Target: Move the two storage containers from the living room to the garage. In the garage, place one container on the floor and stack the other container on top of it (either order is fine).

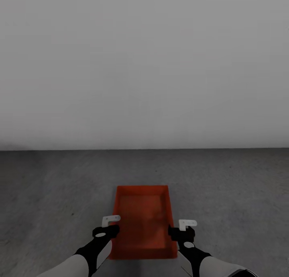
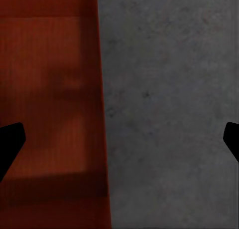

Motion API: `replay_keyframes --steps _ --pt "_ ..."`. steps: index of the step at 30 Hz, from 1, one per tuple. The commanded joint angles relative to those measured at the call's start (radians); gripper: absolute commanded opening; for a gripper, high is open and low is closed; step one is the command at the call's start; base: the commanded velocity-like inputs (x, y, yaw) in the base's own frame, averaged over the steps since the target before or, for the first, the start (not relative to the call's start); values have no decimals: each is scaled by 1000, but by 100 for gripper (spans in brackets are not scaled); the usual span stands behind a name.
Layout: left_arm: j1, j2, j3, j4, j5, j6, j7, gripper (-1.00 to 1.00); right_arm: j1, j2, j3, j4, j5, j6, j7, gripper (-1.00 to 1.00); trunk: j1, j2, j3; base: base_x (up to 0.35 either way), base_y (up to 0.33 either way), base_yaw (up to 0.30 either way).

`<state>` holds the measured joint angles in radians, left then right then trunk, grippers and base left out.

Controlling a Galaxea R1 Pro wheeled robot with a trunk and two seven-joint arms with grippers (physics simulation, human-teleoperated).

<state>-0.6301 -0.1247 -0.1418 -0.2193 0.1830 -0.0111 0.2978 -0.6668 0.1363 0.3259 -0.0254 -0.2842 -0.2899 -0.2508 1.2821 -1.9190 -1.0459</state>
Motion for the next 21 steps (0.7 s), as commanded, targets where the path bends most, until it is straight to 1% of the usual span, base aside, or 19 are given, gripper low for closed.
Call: replay_keyframes --steps 1,7,10,21 --pt "0 0 -8 0 10 -1 6 100 -1 0 8 1 -8 -4 -3 100 -4 7 3 0 0 0" --pt "0 0 -8 0 10 -1 6 100 -1 0 9 1 -4 -4 -2 100 -27 49 21 0 0 0" --pt "0 0 -7 0 10 -1 6 100 -1 0 8 1 -13 -3 -2 100 -39 70 31 0 0 0" --pt "0 0 -7 0 10 -1 6 100 -1 0 7 1 -16 -3 -2 100 -81 147 65 0 0 0"
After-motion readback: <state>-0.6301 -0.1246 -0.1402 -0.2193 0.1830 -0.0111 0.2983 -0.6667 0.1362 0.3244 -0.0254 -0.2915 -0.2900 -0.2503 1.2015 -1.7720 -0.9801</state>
